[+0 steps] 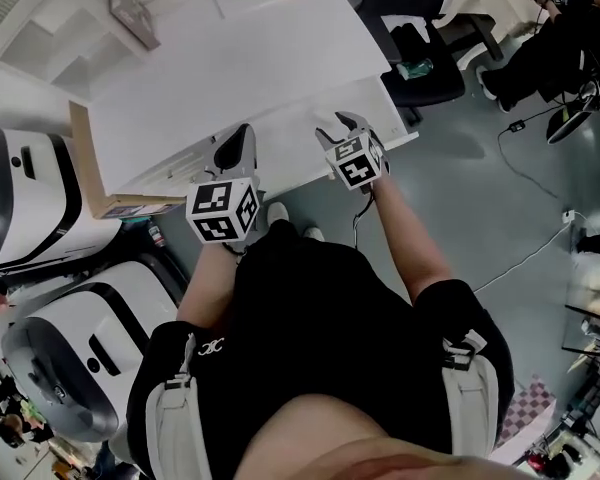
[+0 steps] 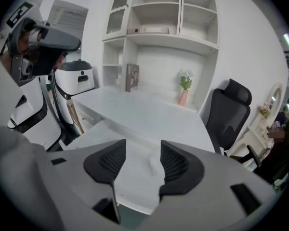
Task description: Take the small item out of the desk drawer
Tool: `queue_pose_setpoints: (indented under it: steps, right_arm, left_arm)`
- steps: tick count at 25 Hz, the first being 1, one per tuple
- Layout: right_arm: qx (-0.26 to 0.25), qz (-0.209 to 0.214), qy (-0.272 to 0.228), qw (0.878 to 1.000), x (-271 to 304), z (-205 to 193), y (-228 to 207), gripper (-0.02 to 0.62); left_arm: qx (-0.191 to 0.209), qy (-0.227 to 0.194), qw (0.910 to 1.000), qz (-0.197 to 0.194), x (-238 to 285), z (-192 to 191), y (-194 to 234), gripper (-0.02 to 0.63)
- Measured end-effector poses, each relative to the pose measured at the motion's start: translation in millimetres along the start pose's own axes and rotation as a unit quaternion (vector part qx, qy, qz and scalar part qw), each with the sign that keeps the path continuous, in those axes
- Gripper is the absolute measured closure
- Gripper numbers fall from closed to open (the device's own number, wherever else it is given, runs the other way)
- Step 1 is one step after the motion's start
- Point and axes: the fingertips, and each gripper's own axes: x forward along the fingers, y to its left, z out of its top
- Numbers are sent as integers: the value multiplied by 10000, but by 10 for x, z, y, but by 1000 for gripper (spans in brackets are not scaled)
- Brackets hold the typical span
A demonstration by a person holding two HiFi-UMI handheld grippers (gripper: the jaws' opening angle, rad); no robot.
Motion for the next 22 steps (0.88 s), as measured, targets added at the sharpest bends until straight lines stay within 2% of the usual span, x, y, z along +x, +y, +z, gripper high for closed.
queue_pose_setpoints:
  steps: [7, 13, 22]
  right_arm:
    - [-364, 206, 849, 9955, 743, -352, -113, 383]
    - [-753, 343, 1558, 9843, 1331, -744, -246, 383]
    - [-970, 638, 2227, 9679, 1923, -1147, -437, 385]
  left_arm:
    - [-123, 202, 9995, 224, 91, -133, 438, 591]
    - [-165, 459, 9982, 344, 216, -260, 737, 591]
    - [-204, 774, 9962, 334, 508, -438, 988, 591]
